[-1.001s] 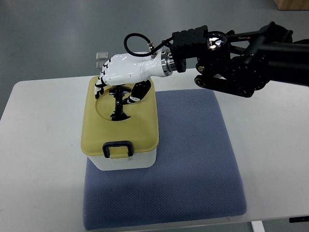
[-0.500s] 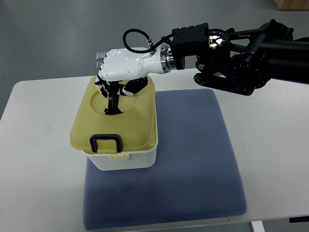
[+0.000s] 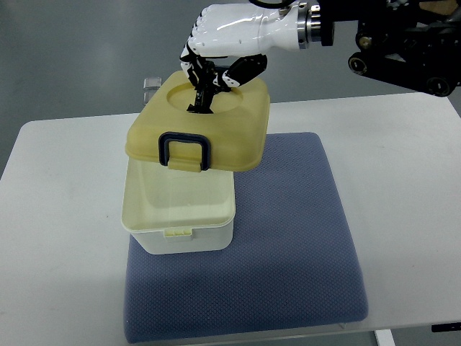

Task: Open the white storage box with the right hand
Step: 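Lift the yellow lid off the box with the right hand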

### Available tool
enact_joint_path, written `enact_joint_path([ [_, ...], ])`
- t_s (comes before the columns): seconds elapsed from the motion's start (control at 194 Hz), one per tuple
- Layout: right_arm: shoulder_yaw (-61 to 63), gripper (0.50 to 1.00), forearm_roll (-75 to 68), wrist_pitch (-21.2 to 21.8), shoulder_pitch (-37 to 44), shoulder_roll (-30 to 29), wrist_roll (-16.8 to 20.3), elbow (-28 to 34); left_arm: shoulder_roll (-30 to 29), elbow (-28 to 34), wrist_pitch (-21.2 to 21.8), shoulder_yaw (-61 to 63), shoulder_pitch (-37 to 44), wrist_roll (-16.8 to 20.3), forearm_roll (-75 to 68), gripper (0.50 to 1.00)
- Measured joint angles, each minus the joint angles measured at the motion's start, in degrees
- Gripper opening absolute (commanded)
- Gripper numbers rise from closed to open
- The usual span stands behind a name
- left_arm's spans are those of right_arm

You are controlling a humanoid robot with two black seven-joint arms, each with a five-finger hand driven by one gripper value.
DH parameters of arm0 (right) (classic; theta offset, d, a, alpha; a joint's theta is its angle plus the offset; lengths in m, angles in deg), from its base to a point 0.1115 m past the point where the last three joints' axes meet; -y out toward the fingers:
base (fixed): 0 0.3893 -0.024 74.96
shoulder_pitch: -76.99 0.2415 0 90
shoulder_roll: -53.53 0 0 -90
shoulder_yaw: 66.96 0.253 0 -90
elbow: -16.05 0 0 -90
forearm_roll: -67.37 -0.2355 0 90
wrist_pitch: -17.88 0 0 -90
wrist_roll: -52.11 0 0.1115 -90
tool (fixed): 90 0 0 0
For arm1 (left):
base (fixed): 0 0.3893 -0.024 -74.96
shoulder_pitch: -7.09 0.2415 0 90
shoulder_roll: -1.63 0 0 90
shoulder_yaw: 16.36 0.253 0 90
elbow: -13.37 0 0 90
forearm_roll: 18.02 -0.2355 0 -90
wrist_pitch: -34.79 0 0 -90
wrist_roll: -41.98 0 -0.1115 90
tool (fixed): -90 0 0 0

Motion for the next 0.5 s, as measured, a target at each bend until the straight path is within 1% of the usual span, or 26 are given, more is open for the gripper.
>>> enact_joint_path([
  [0.294,-0.89,0.500,0.30,2.41,-0.96,11.23,-0.55,-0.02,0.00,0.02,0.00,0.13,0.00,0.00,0.00,1.000],
  [0.402,-2.17,0.500,0.81,2.59,-2.82,14.32,-0.56,-0.06,0.00,-0.04,0.00,0.20,0.00,0.00,0.00,1.000],
  [0.5,-3.47,0.500,1.03,2.36,-5.01,15.95,-0.56,-0.27,0.00,-0.11,0.00,0.25,-0.01,0.00,0.00,1.000],
])
